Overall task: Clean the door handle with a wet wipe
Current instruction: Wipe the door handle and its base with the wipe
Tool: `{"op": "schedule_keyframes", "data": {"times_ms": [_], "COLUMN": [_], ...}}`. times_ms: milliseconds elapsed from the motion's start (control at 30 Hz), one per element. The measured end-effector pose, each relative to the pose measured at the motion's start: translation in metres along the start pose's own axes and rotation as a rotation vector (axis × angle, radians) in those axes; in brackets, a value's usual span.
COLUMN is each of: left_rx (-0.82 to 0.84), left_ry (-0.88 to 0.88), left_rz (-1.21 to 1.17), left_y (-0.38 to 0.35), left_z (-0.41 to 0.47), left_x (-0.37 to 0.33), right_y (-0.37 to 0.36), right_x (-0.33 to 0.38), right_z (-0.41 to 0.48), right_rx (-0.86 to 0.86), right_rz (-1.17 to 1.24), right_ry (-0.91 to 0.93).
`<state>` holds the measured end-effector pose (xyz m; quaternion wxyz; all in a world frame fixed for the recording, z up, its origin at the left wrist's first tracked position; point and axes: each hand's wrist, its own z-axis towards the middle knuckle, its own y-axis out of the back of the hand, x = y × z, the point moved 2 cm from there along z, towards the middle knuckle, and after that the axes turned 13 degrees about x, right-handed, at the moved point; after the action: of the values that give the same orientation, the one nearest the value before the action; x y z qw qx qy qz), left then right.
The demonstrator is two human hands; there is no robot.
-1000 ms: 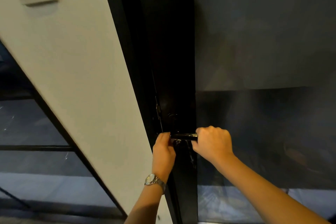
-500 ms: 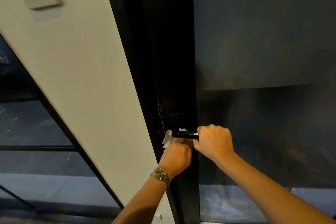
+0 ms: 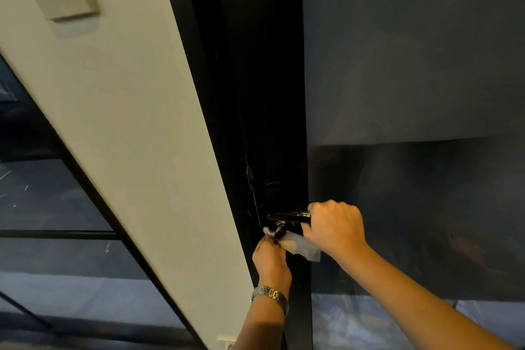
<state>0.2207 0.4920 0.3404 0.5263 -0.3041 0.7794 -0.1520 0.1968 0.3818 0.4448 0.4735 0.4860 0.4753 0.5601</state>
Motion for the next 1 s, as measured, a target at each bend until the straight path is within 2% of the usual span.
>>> {"op": "schedule_keyframes", "data": {"times_ms": [67,200,300,467,600,767,833,900,933,1000], "left_rx": [0.007,0.042,0.172,0.184,0.425,0.472,0.503,0.528,0.516,0.338], "left_ry": [-0.074,-0.495,-0.623,-0.732,-0.806,-0.804,-0.911,-0.969,-0.919,-0.815], "left_rz": [0.06,0.845,1.227,1.332,1.665,1.998,2.076,2.087,2.004,1.691], "left_y": [0.002,-0.006,-0.013,-0.009,-0.018,-0.015,-0.012,-0.009,-0.008,-0.006], "left_z": [-0.003,-0.009,-0.011,-0.012,-0.02,-0.016,-0.011,-0.003,0.0,-0.002], "left_x": [-0.007,-0.023,-0.027,-0.031,-0.033,-0.026,-0.022,-0.026,-0.031,-0.031], "right_y": [0.0,-0.001,-0.001,-0.001,0.0,0.003,0.002,0.002,0.002,0.002], "right_x": [0.0,0.0,-0.001,0.0,0.0,0.001,0.002,0.001,0.0,0.001], "right_z": [0.0,0.002,0.001,0.001,0.001,-0.001,-0.001,-0.001,-0.001,-0.001], "right_rx": [-0.006,-0.002,-0.01,0.005,0.0,0.01,0.005,0.007,0.008,0.007], "right_rz": [-0.012,-0.022,-0.016,-0.004,0.002,-0.009,-0.007,-0.005,-0.004,0.001], "right_ry": [0.0,-0.008,-0.012,-0.003,0.003,-0.005,0.006,0.012,0.01,0.007]}}
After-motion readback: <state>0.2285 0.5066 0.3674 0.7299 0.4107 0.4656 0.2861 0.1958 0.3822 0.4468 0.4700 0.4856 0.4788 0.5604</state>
